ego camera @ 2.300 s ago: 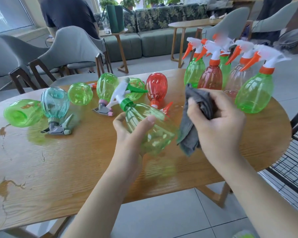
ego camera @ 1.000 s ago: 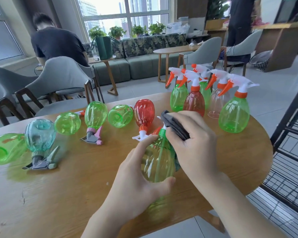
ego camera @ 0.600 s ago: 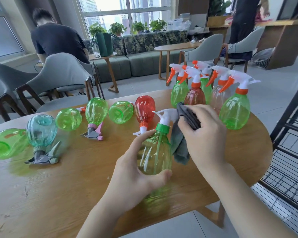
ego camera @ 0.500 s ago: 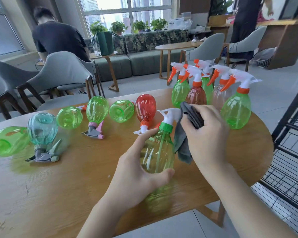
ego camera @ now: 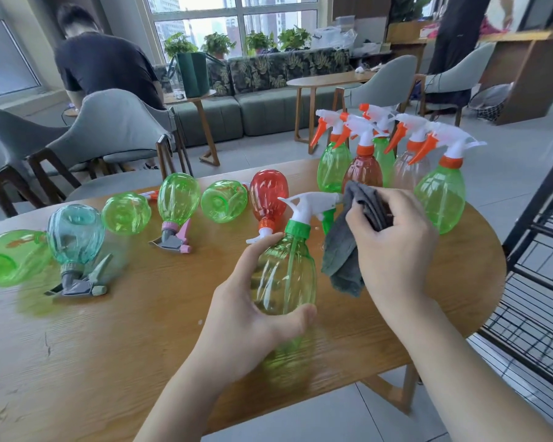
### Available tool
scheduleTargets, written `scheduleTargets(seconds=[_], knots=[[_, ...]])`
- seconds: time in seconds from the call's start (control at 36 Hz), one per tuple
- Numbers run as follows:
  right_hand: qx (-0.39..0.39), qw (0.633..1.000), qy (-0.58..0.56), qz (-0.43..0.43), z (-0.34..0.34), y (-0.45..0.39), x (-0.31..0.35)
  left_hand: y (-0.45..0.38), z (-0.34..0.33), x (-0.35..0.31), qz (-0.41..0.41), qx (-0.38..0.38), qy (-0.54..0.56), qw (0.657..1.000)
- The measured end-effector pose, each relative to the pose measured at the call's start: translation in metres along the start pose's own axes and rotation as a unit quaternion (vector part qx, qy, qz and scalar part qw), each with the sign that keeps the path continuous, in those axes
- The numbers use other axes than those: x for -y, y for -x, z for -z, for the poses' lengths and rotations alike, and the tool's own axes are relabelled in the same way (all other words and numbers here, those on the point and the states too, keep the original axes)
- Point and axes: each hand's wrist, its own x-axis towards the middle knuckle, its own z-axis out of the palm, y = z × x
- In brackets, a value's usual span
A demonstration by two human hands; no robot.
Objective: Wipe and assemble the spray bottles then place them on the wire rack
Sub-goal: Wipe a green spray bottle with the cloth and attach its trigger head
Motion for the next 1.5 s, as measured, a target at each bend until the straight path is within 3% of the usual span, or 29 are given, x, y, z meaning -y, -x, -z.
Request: scheduleTargets(seconds=[0.19, 0.39, 0.61, 0.75, 0.83, 1.03, 1.25, 1.42, 1.5], knots=[[0.005, 1.000, 0.003, -0.017, -0.003, 0.002, 0.002, 0.000, 0.000, 0.000, -0.012, 0.011, 0.007, 1.000], [0.039, 0.996, -0.044, 0.060, -0.008, 0.017, 0.020, 0.002, -0.001, -0.001, -0.017, 0.000, -0.005, 1.000], [0.079, 0.992, -0.010, 0.102, -0.003, 0.019, 0.007, 0.000, -0.001, -0.001, 0.001, -0.006, 0.012, 1.000], [-0.004, 0.998, -0.042, 0.037, 0.005, -0.005, 0.008, 0.000, -0.003, -0.002, 0.010, -0.014, 0.016, 1.000], [-0.042, 0.997, -0.042, 0.053, 0.011, -0.013, 0.008, 0.000, -0.004, -0.002, 0.019, -0.023, 0.029, 0.999], [0.093, 0.985, -0.039, 0.138, -0.008, 0.016, 0.001, 0.000, -0.003, -0.001, 0.009, -0.010, 0.035, 0.999], [0.132, 0.978, -0.042, 0.156, -0.013, 0.034, -0.004, -0.001, 0.003, 0.002, 0.024, -0.035, 0.074, 0.996], [0.086, 0.984, -0.028, 0.153, -0.008, 0.019, 0.004, 0.000, 0.004, 0.001, 0.017, -0.005, 0.060, 0.998], [0.098, 0.982, -0.035, 0.158, -0.010, 0.024, 0.001, 0.002, 0.003, 0.000, 0.017, -0.017, 0.073, 0.997]])
